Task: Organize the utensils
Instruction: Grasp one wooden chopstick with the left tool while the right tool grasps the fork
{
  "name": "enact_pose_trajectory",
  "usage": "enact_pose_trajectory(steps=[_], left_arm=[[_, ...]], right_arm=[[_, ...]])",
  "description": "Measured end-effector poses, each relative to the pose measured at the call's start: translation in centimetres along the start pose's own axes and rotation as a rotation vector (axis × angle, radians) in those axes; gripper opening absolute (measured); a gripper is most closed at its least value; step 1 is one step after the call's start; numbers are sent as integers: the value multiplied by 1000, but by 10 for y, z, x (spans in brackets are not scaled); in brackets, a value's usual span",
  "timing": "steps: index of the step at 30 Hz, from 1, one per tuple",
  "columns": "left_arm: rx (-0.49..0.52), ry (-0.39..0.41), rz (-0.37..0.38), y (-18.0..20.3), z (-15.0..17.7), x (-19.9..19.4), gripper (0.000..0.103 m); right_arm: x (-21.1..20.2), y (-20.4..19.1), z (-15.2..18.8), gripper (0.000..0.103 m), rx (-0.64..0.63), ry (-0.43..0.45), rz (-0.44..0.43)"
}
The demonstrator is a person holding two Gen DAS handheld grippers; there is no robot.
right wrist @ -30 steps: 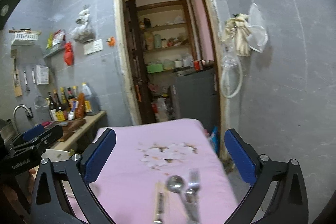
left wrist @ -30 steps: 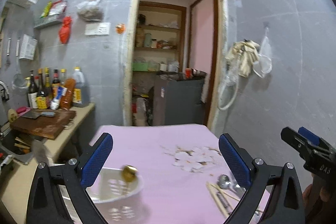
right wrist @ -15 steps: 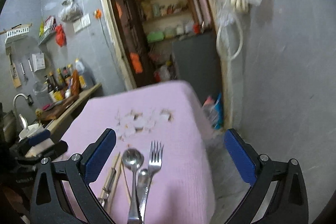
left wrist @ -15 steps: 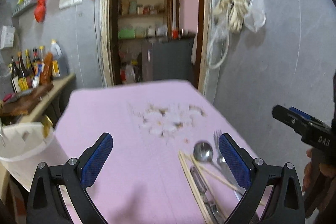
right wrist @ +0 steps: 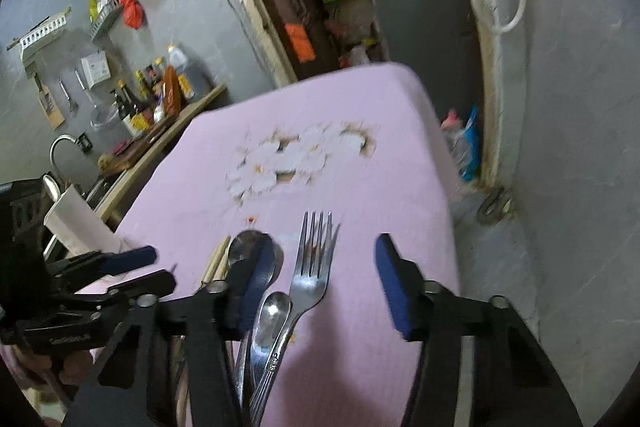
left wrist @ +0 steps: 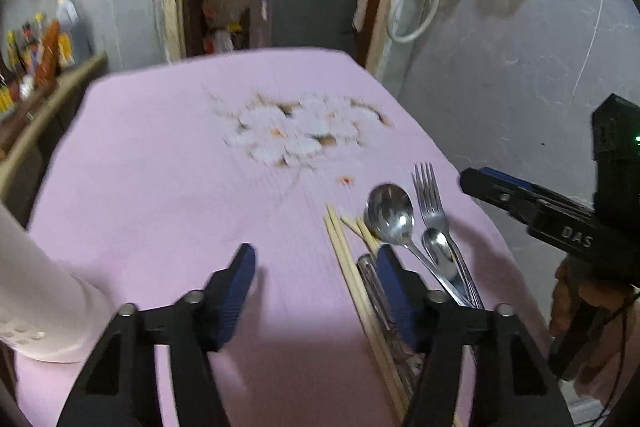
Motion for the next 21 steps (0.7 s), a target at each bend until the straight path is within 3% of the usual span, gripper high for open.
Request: enact_pose_trajectory(steps=[2,8,21], left_arm=[[-10,-37,27,-1,1,7,38],[0,-94,96,4,3,18,23],[-75,-147,187,-1,-3,38,15]], right_arm=[[10,2,3,37,17,-32,-19],[25,4,7,27,21,-70,-26],[43,11,-1,24,-31,-135,-105]])
Point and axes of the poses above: each gripper's, at about its wrist camera, not at the fingertips, and x roughly the way its jaws point, y to its right, z to its underside, the point moved 3 cm from there along x, roughly the way its jaws point, and after that the axes turned 5 degrees about -z, right-handed, at the moved point
